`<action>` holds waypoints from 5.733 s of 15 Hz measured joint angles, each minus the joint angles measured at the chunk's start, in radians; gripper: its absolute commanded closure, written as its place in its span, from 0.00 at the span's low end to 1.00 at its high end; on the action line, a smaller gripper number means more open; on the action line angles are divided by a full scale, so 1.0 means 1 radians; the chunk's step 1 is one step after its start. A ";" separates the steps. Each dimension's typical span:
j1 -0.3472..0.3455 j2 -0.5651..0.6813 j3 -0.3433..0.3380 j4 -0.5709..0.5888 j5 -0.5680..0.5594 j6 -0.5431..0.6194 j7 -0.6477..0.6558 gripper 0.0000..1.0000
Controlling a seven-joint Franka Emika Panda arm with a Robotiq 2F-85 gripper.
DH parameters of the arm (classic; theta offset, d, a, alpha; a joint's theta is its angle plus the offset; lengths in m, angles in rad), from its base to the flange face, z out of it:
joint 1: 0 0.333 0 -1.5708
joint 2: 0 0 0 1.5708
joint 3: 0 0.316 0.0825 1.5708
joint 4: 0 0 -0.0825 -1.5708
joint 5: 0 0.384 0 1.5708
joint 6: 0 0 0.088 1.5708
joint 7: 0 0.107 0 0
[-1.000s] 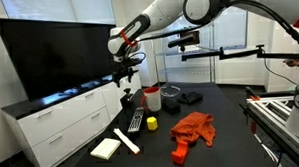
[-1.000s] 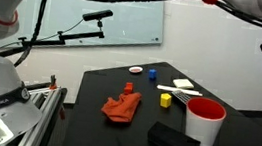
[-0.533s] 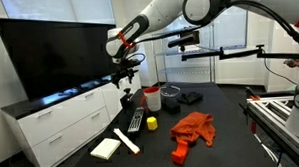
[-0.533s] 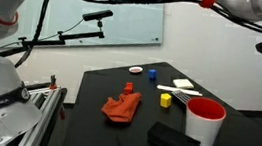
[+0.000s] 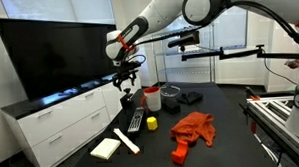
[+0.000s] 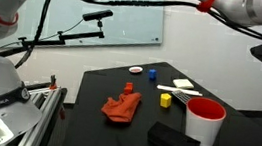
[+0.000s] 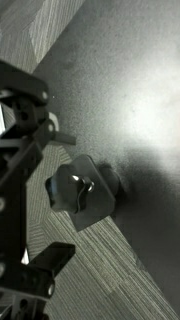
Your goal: Loosen the c-cramp on the table
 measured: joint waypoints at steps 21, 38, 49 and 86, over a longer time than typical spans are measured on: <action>0.014 0.013 -0.015 -0.010 -0.014 0.005 -0.065 0.85; -0.102 0.005 0.103 -0.013 -0.016 0.051 -0.846 0.85; -0.178 0.004 0.205 -0.013 -0.016 0.066 -1.164 0.06; 0.064 -0.861 0.116 -1.185 -0.116 0.571 -0.514 0.00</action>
